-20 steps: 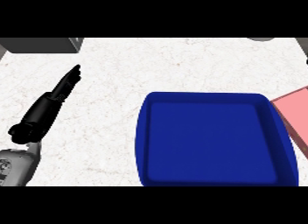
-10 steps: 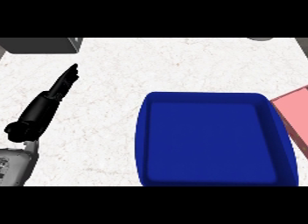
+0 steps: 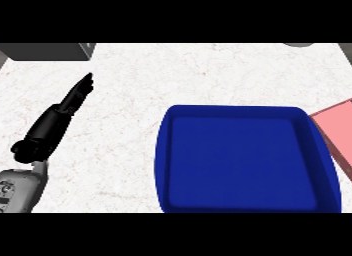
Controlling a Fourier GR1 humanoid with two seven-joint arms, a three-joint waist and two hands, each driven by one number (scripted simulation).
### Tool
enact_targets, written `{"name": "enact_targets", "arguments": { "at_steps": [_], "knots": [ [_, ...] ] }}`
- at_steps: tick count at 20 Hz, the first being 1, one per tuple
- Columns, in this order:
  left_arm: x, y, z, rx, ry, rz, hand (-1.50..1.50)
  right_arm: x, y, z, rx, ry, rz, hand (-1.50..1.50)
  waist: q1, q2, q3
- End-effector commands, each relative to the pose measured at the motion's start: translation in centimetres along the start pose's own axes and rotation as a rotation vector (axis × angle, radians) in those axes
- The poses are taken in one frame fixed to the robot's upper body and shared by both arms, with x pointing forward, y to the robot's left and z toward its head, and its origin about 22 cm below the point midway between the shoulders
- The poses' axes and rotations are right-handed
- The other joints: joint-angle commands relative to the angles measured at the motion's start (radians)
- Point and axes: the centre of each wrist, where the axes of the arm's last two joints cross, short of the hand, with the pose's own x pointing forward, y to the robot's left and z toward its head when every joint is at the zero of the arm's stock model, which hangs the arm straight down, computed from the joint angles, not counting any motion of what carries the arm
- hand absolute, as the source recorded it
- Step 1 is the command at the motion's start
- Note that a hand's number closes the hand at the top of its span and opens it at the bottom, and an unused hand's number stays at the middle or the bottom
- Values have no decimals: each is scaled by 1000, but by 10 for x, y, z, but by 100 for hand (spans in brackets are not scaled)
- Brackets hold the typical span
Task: Pick the lemon from the tray and place it in the cardboard box
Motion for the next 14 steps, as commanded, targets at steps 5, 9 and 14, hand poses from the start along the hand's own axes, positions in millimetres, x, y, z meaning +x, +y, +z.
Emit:
{"name": "enact_targets", "arguments": {
  "at_steps": [5,9,14],
  "knots": [
    [-4,6,-5,8,10,-7,0,-12,1,-7,-101,-278,-240,-150,-4,2,0],
    [4,6,2,23,16,-7,0,-16,-3,-8,-298,-388,-724,-150,-14,-15,3],
    [-4,0,4,5,18,1,0,-49,-17,-10,-373,-309,-1089,-150,-11,-2,0]
  ]
}}
